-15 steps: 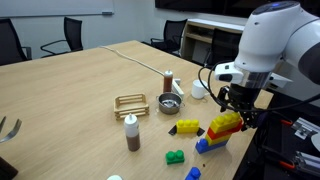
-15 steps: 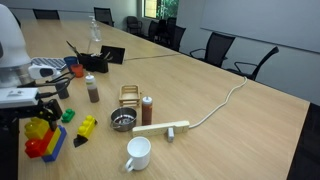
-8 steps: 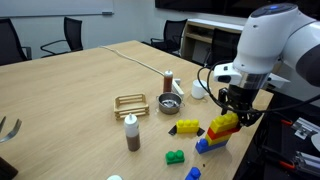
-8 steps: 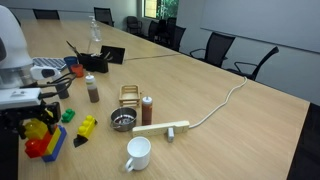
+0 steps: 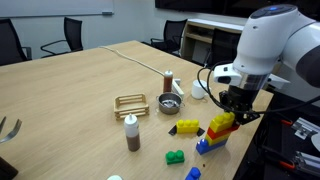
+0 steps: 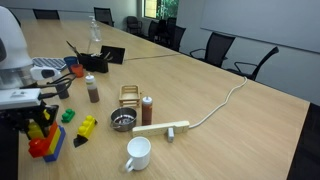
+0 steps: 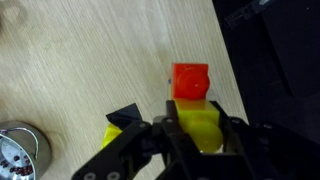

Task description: Attach the stack of lego's to the yellow lego

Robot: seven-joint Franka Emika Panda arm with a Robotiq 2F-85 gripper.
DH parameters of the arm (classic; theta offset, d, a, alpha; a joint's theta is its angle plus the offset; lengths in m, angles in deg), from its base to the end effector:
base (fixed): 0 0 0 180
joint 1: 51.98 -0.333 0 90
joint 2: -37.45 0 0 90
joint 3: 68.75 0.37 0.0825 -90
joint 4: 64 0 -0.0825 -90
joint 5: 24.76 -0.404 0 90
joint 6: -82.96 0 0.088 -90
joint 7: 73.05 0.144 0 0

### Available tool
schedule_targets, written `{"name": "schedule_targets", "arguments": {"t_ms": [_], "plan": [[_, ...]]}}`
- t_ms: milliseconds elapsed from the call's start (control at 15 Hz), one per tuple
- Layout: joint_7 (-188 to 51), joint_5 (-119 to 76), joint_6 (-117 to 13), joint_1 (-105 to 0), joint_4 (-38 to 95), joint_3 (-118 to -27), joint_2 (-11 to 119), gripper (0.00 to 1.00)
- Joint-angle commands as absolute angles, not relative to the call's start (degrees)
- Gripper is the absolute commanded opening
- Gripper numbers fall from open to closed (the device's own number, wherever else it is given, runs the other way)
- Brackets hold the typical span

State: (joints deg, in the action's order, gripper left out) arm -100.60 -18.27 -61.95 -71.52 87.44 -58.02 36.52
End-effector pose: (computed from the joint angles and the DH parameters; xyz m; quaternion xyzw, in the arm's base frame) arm 0.3641 0.2108 0.2413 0.8498 0.5239 -0.0482 0.0329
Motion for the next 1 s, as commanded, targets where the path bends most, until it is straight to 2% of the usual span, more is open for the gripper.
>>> {"name": "schedule_targets", "arguments": {"t_ms": [0,200,933], "plan": [[-99.6,-17.1,-62.1,-69.9,86.8,-56.4,36.8,0.15],[-99.3,-16.6,-61.5,-69.9,86.6,-56.3,36.6,0.11],[-99.0,-15.7,-58.7,-69.7,86.0,-56.2,36.4,0.11]]}}
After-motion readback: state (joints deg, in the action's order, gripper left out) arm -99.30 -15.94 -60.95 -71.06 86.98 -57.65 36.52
